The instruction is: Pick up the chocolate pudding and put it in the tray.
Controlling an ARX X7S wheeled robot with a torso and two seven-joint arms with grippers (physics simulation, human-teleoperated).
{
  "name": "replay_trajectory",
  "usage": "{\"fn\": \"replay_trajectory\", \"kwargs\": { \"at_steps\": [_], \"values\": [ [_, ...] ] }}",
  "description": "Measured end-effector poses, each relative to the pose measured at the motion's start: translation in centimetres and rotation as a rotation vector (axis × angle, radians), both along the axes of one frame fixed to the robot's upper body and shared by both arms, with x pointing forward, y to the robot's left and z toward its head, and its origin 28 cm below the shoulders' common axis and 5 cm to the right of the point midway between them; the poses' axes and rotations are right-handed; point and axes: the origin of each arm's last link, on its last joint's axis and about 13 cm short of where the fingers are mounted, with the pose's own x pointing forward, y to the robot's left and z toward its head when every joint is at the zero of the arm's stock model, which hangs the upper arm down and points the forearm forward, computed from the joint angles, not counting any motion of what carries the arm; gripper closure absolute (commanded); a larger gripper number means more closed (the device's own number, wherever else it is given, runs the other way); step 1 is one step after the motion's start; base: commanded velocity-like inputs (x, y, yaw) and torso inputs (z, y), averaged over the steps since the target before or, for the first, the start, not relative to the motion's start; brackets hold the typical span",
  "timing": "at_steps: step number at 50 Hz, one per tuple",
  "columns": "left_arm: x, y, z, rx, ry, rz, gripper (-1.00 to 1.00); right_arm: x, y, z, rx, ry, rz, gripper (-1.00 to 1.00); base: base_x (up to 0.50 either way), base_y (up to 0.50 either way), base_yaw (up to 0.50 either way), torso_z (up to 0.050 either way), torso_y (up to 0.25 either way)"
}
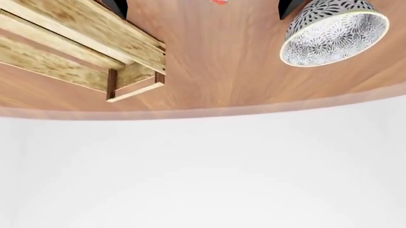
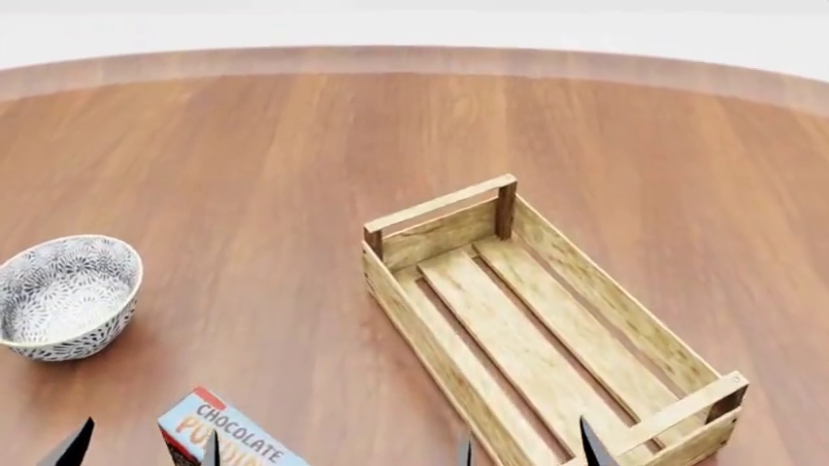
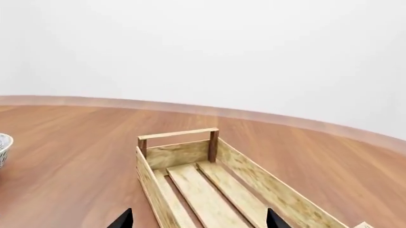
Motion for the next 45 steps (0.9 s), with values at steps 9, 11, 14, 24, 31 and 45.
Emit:
{"fn": "replay_trajectory", "kwargs": {
  "at_steps": [9, 11, 14, 24, 31, 45],
  "values": [
    [-0.1, 0.0, 0.2, -0.001, -0.006, -0.003, -1.00, 0.0, 0.0, 0.0, -0.002, -0.006, -0.002, -1.00, 0.23, 0.00, 0.00, 0.000, 0.000],
    [-0.1, -0.1, 0.2, -0.002, -0.006, -0.003, -1.00, 0.0, 0.0, 0.0, -0.003, -0.008, -0.004, -1.00, 0.00, 0.00, 0.00, 0.000, 0.000],
    [-0.2, -0.1, 0.2, -0.002, -0.007, -0.004, -1.00, 0.0, 0.0, 0.1, -0.003, -0.010, -0.006, -1.00, 0.00, 0.00, 0.00, 0.000, 0.000],
    [-0.3, -0.1, 0.2, -0.003, -0.008, -0.007, -1.00, -0.5, 0.0, 0.6, 0.064, -0.002, 0.040, -1.00, 0.00, 0.00, 0.00, 0.000, 0.000],
    [-0.4, -0.1, 0.2, -0.004, -0.008, -0.009, -1.00, -1.7, 0.0, 0.8, 0.079, 0.004, 0.107, -1.00, 0.00, 0.00, 0.00, 0.000, 0.000],
    [-0.5, -0.2, 0.2, -0.003, -0.008, -0.013, -1.00, -4.7, 0.5, 0.8, 0.043, 0.036, 0.274, -1.00, 0.00, 0.00, 0.00, 0.000, 0.000]
  ]
}}
